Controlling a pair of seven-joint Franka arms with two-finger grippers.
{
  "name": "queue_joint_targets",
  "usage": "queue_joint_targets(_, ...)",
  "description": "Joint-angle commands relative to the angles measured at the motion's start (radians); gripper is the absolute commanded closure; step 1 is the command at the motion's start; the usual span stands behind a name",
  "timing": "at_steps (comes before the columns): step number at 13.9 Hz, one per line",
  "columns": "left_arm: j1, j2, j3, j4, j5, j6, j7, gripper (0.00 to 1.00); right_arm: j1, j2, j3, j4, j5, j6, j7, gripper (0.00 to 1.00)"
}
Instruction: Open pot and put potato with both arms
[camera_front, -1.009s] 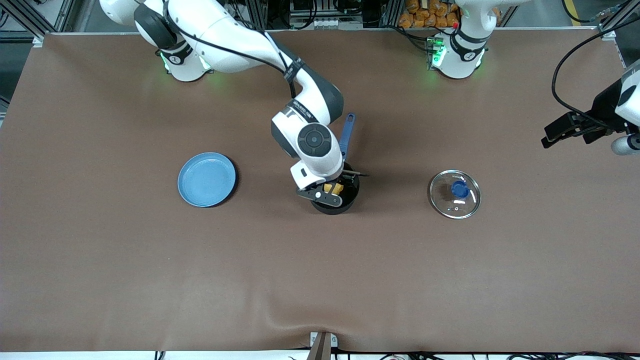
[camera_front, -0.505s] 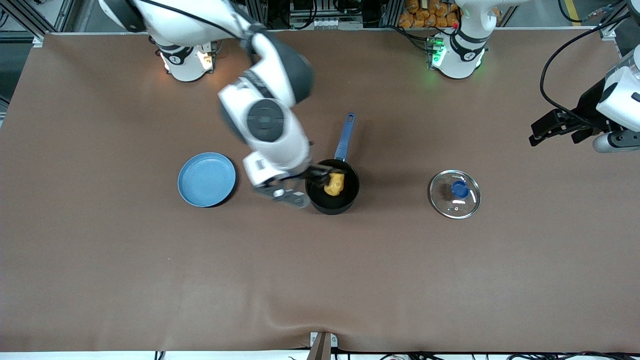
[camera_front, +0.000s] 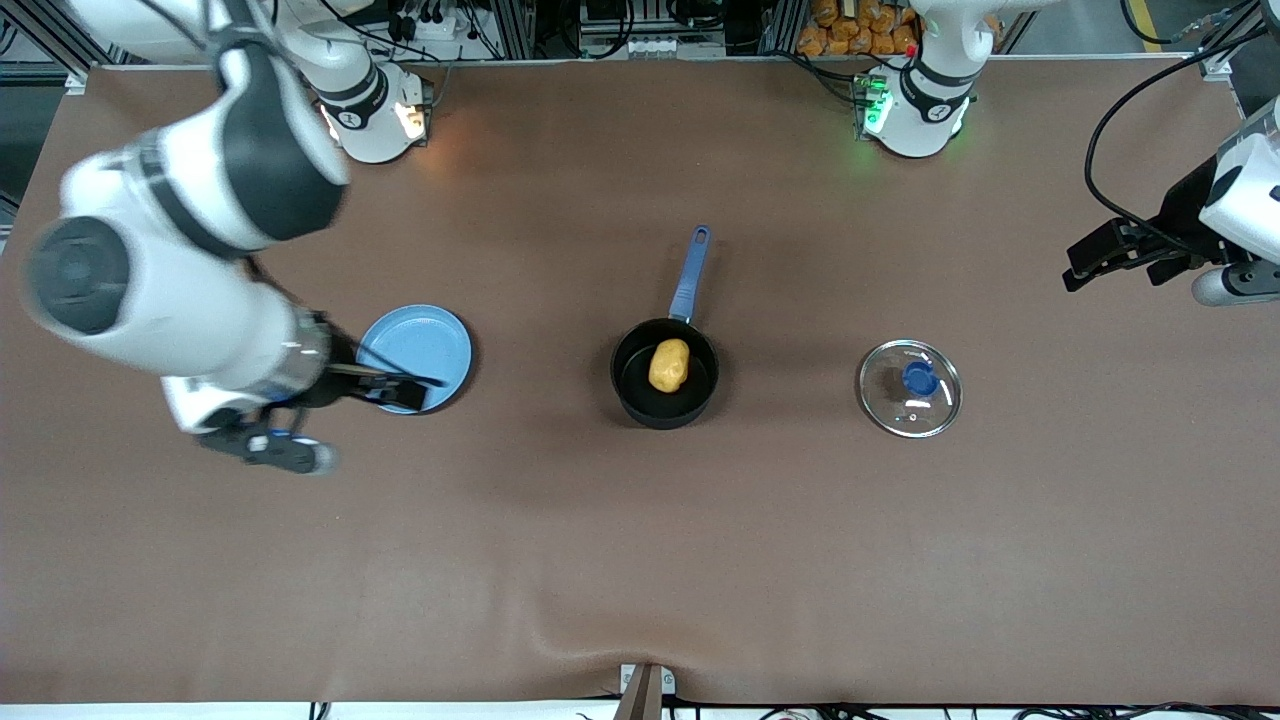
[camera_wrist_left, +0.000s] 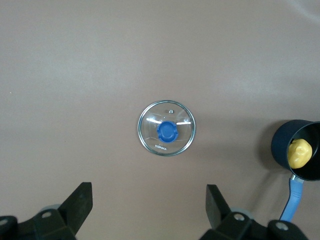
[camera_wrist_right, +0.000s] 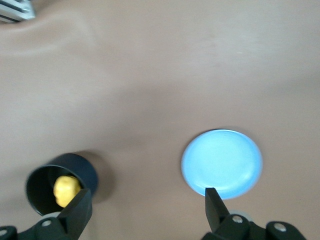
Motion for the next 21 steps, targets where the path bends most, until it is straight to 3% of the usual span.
queue_joint_targets(1, 0.009, 0.000, -0.004, 0.018, -0.017, -0.019, 0.008, 0.00, -0.083, -0.077, 0.029, -0.033, -0.009, -0.037, -0.031, 0.00)
queue_joint_targets(4, 0.009, -0.001, -0.007, 0.018, -0.018, -0.024, 0.003, 0.00, -0.145, -0.150, 0.023, -0.042, -0.029, -0.123, -0.161, 0.00)
queue_joint_targets(8, -0.023, 0.000, 0.008, 0.015, -0.018, -0.024, -0.003, 0.00, -0.193, -0.235, 0.026, -0.081, -0.035, -0.196, -0.160, 0.00)
queue_joint_targets(10, -0.102, -0.001, 0.098, 0.016, -0.020, -0.024, -0.004, 0.00, -0.199, -0.389, 0.025, -0.281, -0.037, -0.096, -0.160, 0.00)
queue_joint_targets(12, -0.106, -0.001, 0.108, 0.018, -0.022, -0.024, -0.003, 0.00, -0.213, -0.535, 0.025, -0.492, -0.037, 0.016, -0.175, 0.00)
queue_joint_targets(13, -0.106, 0.002, 0.108, 0.021, -0.022, -0.024, -0.006, 0.00, -0.213, -0.566, 0.022, -0.535, -0.038, 0.024, -0.177, 0.00)
queue_joint_targets(21, -0.106, 0.011, 0.111, 0.053, -0.008, -0.016, -0.049, 0.00, -0.217, -0.609, 0.022, -0.534, -0.102, -0.028, -0.304, 0.00)
